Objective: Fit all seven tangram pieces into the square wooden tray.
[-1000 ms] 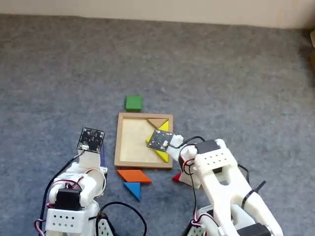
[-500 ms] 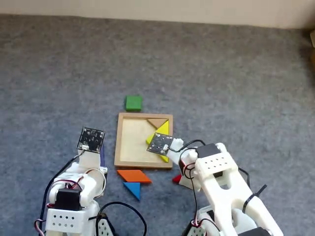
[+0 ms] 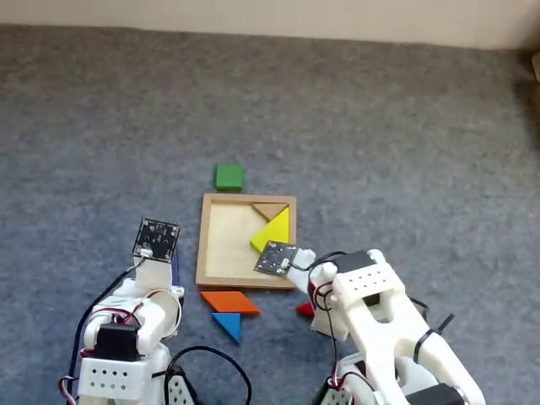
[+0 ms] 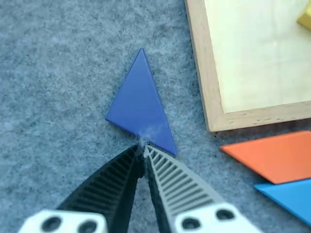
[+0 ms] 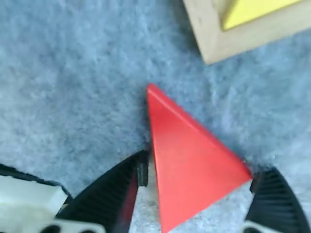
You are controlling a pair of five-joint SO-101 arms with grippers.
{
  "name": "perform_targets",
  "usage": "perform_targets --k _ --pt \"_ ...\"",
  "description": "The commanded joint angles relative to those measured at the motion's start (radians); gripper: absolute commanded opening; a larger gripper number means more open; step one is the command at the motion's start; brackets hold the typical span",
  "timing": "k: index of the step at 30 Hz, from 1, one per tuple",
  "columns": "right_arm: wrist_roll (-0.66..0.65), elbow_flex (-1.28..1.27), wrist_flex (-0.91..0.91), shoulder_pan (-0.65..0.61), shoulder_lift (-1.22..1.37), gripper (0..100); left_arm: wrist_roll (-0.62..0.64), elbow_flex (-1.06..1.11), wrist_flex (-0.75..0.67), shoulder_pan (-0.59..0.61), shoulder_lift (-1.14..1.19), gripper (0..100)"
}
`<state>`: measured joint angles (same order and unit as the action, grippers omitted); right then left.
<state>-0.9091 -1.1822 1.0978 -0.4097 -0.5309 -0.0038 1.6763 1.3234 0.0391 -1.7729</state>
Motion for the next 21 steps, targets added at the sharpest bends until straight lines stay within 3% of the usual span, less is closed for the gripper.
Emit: perform_targets --k 1,8,14,21 --pt "-0.008 -0.016 0.012 -0.008 -0.008 31.5 -0.005 0.021 0.003 -0.007 -0.041 0" --pt "-0.005 -0.015 0.012 -0.004 -0.010 16.0 -0.005 0.021 0.003 -0.007 -0.041 0" --pt "-0.003 0.008 0.085 -0.002 -0.022 15.2 -0.005 0.021 0.003 -0.007 -0.041 0" --pt "-0.003 0.257 0.272 0.031 -0.021 15.2 -0.005 0.021 0.003 -0.007 -0.041 0"
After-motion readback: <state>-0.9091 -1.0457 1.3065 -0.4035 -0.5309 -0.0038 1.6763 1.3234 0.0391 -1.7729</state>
